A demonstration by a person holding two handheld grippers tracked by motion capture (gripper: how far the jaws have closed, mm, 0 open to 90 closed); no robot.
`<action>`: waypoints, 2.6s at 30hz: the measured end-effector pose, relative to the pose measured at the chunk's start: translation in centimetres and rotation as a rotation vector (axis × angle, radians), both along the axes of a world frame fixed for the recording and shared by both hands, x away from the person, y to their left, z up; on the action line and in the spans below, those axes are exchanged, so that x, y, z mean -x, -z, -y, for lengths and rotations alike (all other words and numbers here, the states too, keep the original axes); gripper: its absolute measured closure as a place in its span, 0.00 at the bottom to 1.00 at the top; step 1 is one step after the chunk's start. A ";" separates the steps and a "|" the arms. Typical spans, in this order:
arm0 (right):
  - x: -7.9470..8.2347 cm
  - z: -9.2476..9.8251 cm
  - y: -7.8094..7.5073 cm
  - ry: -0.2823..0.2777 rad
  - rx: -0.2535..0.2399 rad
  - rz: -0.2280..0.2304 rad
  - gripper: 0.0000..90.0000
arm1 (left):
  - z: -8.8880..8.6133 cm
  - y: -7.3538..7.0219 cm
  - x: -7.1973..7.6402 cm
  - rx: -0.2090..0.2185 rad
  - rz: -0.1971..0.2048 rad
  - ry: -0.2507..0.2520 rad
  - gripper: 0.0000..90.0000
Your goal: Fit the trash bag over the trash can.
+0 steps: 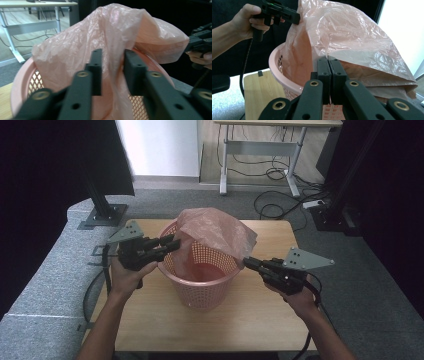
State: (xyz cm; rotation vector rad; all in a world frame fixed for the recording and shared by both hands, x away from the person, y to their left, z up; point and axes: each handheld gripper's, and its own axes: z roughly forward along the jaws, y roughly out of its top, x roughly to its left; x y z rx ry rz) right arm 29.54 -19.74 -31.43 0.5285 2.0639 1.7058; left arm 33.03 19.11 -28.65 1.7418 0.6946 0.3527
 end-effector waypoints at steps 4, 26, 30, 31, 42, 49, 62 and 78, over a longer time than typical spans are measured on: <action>-0.3 -0.1 0.1 0.005 -0.002 -0.003 0.98 | -0.2 0.2 -0.3 0.005 -0.044 0.000 0.95; -0.5 -0.3 1.4 -0.050 -0.020 -0.042 0.84 | -4.2 2.5 -1.2 0.048 -0.153 -0.045 1.00; -0.7 1.4 1.5 0.011 -0.050 -0.050 0.78 | -4.4 2.7 -1.3 0.051 -0.161 -0.047 1.00; -0.9 1.8 1.7 0.027 -0.048 -0.056 0.78 | -4.4 2.7 -1.3 0.052 -0.163 -0.046 1.00; -2.0 0.9 3.3 0.024 -0.013 -0.106 0.58 | -4.3 2.8 -1.5 0.059 -0.174 -0.046 1.00; -0.7 -1.3 2.8 -0.033 0.009 -0.094 0.40 | -4.1 2.8 -1.3 0.055 -0.169 -0.039 1.00; -0.7 -3.4 2.7 -0.065 0.012 -0.066 0.57 | -3.8 2.5 -0.8 0.058 -0.156 -0.022 1.00; -0.6 -1.8 1.7 -0.056 0.004 -0.033 1.00 | -4.4 2.4 -0.7 0.083 -0.158 -0.014 0.99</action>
